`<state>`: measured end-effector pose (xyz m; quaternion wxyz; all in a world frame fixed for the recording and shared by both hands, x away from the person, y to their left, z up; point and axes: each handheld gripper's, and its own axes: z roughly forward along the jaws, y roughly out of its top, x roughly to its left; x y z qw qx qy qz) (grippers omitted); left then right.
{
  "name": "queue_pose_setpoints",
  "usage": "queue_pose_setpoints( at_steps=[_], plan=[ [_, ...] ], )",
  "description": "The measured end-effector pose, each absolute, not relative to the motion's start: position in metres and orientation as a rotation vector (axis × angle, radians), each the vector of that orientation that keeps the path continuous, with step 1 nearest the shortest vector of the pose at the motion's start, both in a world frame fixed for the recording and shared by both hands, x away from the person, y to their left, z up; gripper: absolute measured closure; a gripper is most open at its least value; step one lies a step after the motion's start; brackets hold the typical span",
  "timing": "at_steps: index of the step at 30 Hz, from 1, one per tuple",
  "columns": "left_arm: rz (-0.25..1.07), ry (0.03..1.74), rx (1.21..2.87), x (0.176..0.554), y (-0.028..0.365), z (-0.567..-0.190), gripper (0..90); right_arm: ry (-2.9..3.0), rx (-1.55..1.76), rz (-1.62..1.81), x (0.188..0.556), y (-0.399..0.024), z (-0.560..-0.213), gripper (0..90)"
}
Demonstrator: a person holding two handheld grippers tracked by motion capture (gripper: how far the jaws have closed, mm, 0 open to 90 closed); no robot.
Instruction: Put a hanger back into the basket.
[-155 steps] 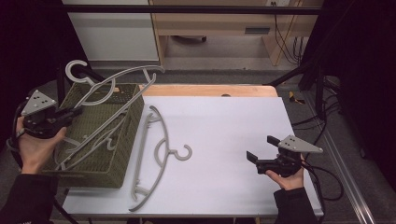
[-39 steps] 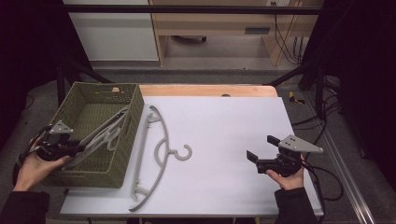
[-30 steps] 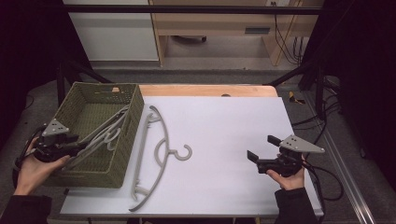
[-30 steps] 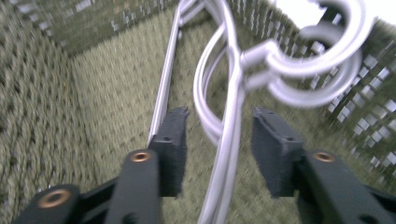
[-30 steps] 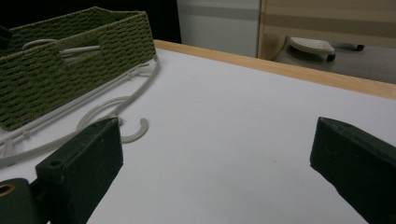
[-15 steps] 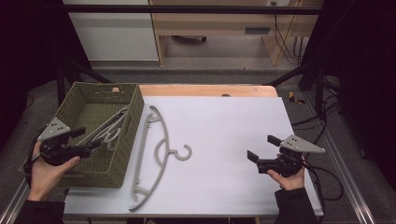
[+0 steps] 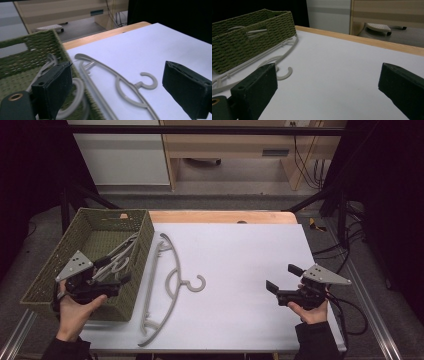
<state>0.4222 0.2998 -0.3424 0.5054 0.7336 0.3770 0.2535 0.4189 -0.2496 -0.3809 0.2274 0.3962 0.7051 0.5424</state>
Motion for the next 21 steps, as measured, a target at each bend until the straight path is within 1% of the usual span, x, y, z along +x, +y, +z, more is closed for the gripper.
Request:
queue_pose_setpoints(
  at_steps=[6,15,21],
  plan=[
    [0.587,0.882,1.782,0.417,0.278,-0.351,9.1,1.942,1.093,1.492,0.419,-0.249,-0.381,2.4],
    [0.549,0.858,1.865,0.415,0.245,-0.371,9.0,1.950,1.090,1.489,0.418,-0.247,-0.382,2.4],
    [0.487,0.837,1.917,0.416,0.227,-0.386,9.1,1.951,1.095,1.487,0.419,-0.247,-0.383,2.3]
  ],
)
